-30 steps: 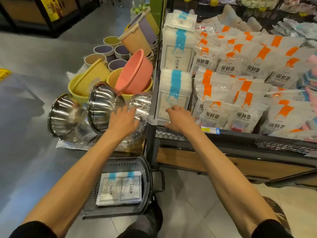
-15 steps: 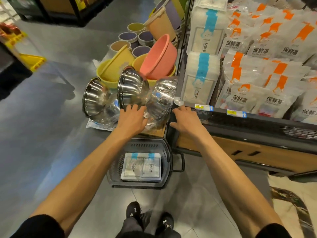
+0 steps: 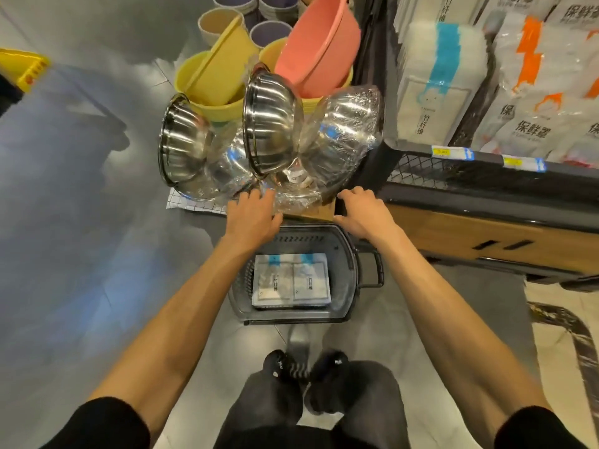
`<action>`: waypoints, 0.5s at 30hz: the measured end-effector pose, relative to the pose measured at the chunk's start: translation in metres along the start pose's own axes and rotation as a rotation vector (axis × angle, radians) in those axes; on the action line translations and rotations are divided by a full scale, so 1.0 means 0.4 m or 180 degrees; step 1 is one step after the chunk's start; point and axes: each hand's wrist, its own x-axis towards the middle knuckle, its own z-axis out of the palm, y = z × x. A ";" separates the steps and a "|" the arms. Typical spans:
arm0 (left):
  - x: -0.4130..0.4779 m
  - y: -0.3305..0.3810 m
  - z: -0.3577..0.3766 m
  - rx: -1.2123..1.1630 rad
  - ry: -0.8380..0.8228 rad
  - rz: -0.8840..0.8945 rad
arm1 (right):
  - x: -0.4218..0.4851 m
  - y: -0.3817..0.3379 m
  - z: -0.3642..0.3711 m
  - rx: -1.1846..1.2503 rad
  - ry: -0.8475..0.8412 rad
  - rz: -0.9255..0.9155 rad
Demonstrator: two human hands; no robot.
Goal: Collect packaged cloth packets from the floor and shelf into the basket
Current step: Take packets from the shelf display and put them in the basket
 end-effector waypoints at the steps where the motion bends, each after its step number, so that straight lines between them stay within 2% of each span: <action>1: 0.006 -0.021 0.037 -0.0023 -0.0034 0.0011 | 0.017 -0.006 0.038 0.0002 -0.0047 0.0035; 10: 0.154 -0.165 0.465 -0.0132 -0.0267 -0.0046 | 0.229 0.037 0.447 -0.0088 -0.0072 0.0219; 15: 0.254 -0.225 0.756 -0.0197 -0.0219 -0.0170 | 0.393 0.101 0.726 -0.0057 -0.0065 0.0248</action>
